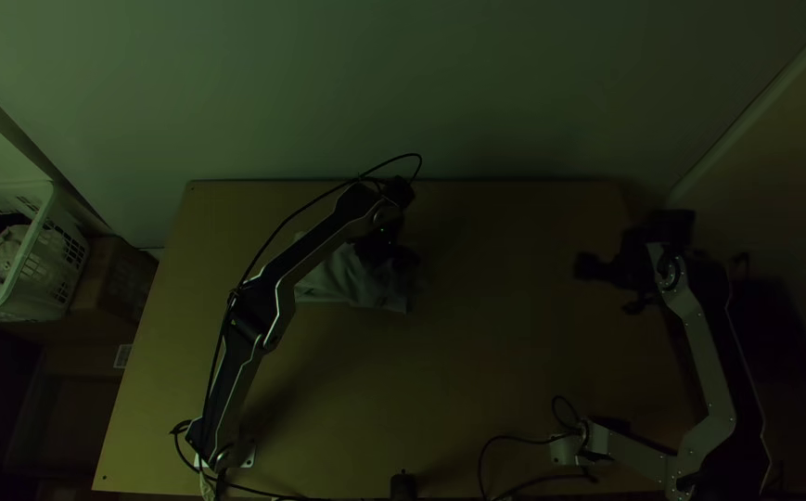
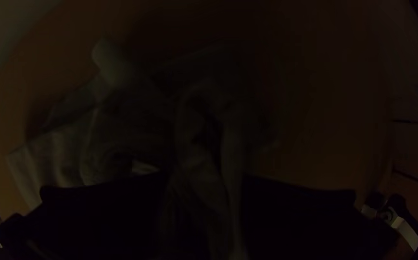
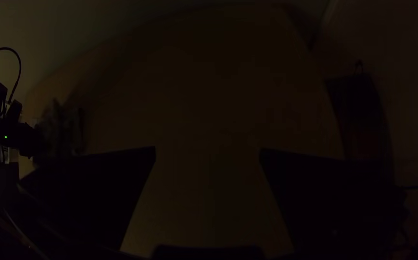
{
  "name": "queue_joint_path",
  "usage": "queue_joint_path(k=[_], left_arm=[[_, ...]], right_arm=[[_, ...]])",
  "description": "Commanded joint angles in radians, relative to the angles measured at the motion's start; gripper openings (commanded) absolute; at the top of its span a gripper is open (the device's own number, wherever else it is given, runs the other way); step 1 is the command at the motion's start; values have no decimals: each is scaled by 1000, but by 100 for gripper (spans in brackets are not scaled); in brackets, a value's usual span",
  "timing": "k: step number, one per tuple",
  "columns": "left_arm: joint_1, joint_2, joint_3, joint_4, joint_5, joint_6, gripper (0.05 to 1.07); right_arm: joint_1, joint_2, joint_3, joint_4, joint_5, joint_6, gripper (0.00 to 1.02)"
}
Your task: Fold the t-shirt
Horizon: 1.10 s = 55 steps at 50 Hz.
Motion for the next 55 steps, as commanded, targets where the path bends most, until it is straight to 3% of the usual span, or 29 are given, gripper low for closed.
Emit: queue_joint_path(k=[1,5,20,32,46,55], left_arm=[[-28,-8,34,31,25,-38,103],[-34,-32,34,53,77,-44,103],[26,-115,32,65,474,-87,103],[44,-175,26,64,476,-55,103],[142,-324,-49,62,391,6,103],[262,-451,-78,60,364,32,103]], right_arm=[[21,-19,-39,15,-6,3,99],[33,-19,-52,25,-6,9,99],[47,-8,-50,39,-6,15,99],[54,-14,-47,39,-6,15,99],[48,-58,24,73,-3,1,99],[39,-74,114,79,23,-60,99]])
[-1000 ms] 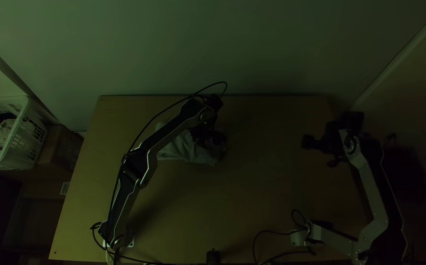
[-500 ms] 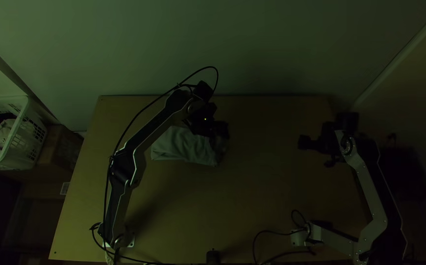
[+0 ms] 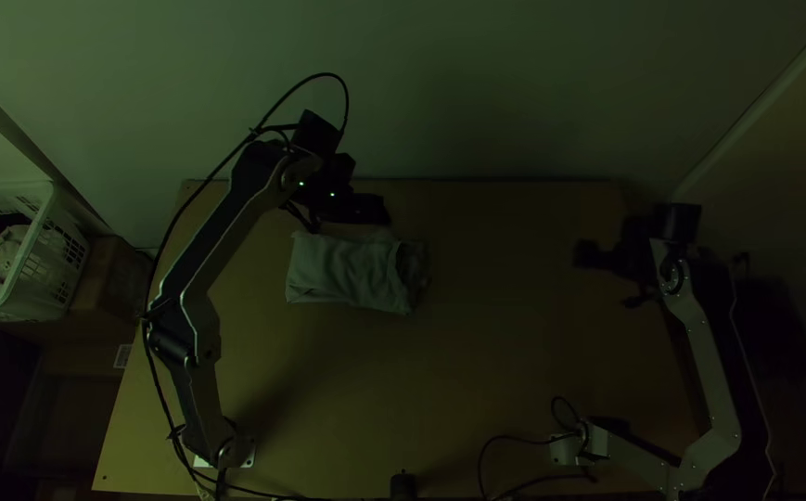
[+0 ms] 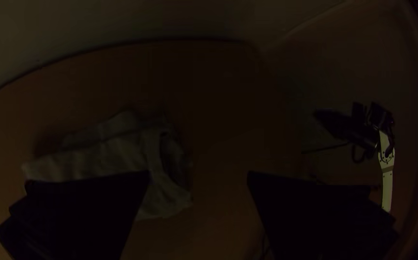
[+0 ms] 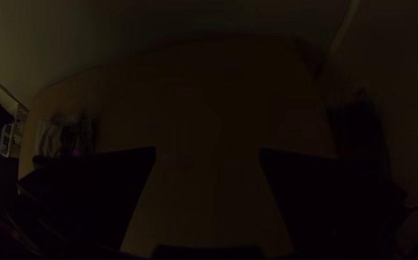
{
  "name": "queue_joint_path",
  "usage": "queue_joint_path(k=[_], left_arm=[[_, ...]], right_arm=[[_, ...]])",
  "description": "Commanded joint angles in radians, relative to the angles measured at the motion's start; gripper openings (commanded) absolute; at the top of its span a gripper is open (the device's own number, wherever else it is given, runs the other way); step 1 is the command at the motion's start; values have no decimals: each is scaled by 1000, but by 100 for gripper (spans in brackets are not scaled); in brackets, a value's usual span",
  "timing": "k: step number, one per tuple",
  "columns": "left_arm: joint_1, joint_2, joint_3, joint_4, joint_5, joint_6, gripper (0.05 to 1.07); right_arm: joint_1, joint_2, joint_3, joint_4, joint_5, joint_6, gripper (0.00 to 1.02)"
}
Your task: Fold the t-shirt
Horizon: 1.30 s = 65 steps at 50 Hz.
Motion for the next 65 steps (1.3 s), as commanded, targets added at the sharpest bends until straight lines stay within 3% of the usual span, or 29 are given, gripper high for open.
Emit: queue_joint_path(k=[1,15,23,36,50,65], left_arm=[[69,-123,-30,-7,-16,25,103],[322,-359,-165,10,-53,96,103],[463,-489,-263,55,-53,133,103],[631,-712,-461,225,-127,203,103],[739,-954,-837,475,-190,289,103],[816,-1177,-1214,737,-194,300,103]], right_arm=[[-7,-36,68,10,16,-47,99],[-14,-49,215,27,57,-51,99],[-15,-52,313,35,154,-54,99],[-27,-111,333,92,154,-86,99],[-26,-203,298,106,154,-104,99],[-17,-411,31,320,148,-164,99]])
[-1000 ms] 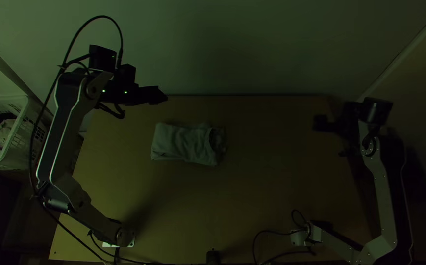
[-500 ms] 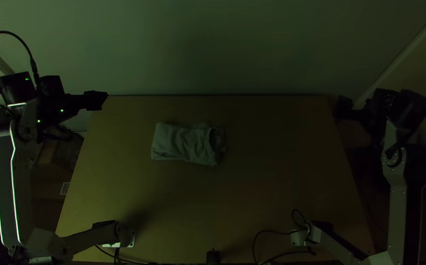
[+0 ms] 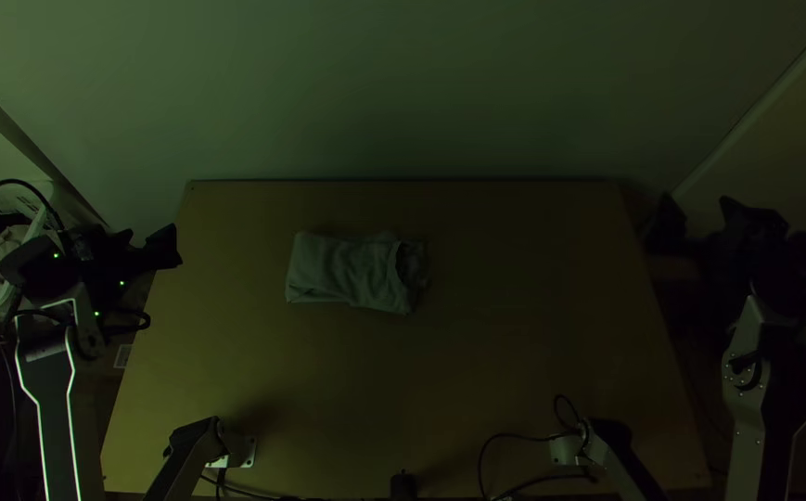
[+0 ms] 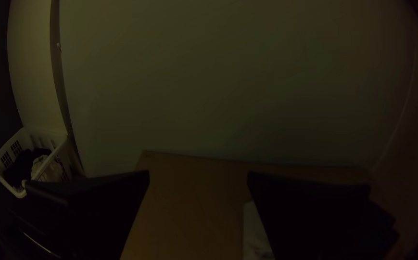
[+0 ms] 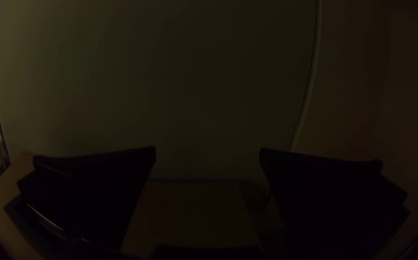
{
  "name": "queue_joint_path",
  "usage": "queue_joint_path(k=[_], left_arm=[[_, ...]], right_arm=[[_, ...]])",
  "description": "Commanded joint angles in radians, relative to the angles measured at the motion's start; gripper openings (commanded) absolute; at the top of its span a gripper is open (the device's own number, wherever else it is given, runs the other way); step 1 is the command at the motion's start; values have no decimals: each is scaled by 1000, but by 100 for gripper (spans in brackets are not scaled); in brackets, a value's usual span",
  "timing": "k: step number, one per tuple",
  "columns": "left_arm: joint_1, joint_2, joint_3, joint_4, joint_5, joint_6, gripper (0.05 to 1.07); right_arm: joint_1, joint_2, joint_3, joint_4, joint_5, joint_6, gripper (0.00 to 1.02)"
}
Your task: Fold the t-shirt
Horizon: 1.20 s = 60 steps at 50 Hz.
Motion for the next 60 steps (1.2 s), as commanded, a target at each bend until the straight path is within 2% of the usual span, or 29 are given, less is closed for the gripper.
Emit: queue_joint_path(k=[1,8,17,30,36,48,52,60], left_arm=[[6,-102,-115,80,0,17,103],[6,-233,-267,166,0,14,103],[6,-414,-466,290,-14,36,103],[15,-679,-729,373,-29,34,103],[37,-825,-841,379,-29,34,103],[46,-833,-951,424,-35,17,103],[40,-833,-989,454,-35,14,103],[26,-833,-1051,477,-34,0,103]], right_arm=[[5,-67,-93,47,3,-34,99],[3,-148,-205,96,0,-47,99],[9,-324,-415,248,-14,-112,99],[15,-558,-699,359,-17,-110,99],[23,-614,-785,359,-17,-89,98],[26,-794,-998,418,-17,-89,98],[25,-808,-1035,425,-15,-67,98],[20,-857,-1138,467,-14,-66,98]])
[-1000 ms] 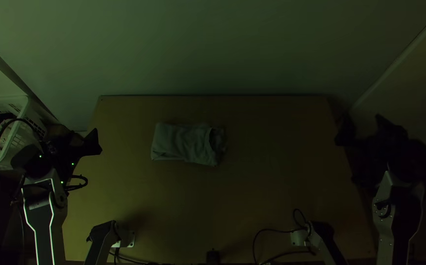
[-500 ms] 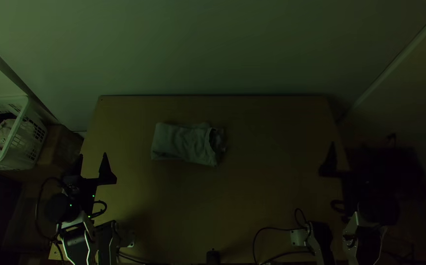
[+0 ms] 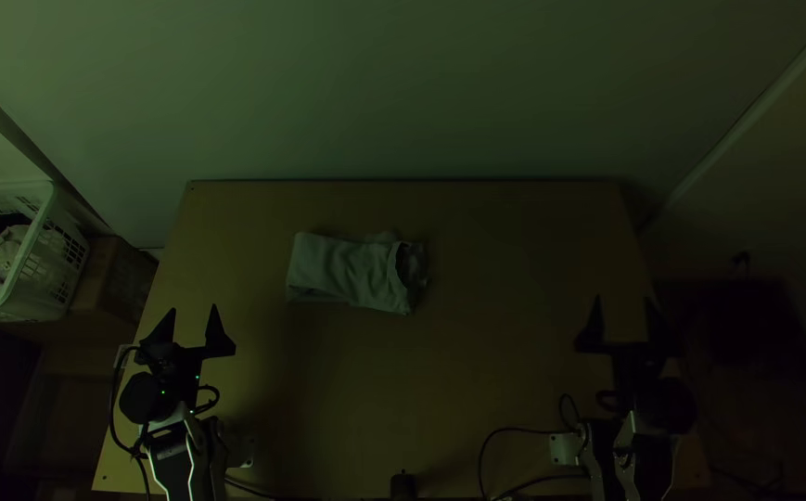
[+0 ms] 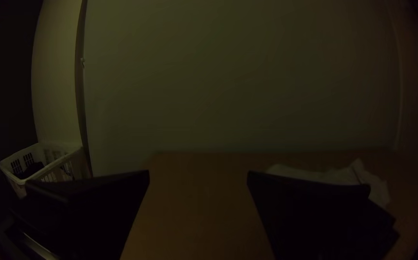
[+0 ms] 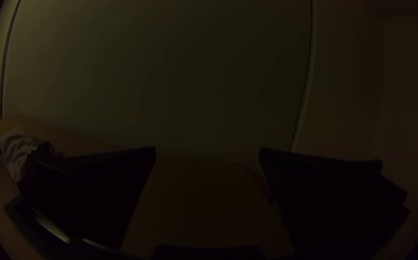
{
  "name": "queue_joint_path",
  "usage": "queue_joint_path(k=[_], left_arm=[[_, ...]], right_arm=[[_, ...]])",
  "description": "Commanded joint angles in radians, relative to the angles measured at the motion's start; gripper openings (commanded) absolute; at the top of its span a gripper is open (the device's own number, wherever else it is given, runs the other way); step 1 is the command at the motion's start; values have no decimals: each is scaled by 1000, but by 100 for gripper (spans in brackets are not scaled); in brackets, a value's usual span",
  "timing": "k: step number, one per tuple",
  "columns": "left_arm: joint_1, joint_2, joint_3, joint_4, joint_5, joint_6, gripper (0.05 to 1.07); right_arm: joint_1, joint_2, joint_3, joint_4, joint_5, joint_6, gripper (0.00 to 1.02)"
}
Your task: Fold the t-shirt
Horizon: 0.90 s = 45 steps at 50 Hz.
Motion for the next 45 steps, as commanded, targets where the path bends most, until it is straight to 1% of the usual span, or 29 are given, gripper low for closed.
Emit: queue_joint_path(k=[1,4,10,15,23,27,31,45], left_arm=[[-7,-9,-51,28,-7,-21,103],[-18,-9,-74,30,-4,-21,103],[-36,-9,-80,27,2,-31,103],[-64,-7,-79,22,7,-53,103],[-59,-7,-75,-5,4,-37,103],[-59,-7,-68,-51,4,-39,103],[-59,-7,-68,-51,4,-39,103],[-59,-7,-68,-51,4,-39,103]], right_arm=[[-1,-34,-73,42,-2,12,98],[0,-34,-88,48,0,40,98],[3,-36,-124,64,4,54,98],[8,-36,-165,64,4,94,98],[-11,-34,-208,61,23,92,98],[-54,-31,-206,59,26,80,98],[-83,-33,-209,62,26,81,98],[-78,-33,-209,64,26,81,98]])
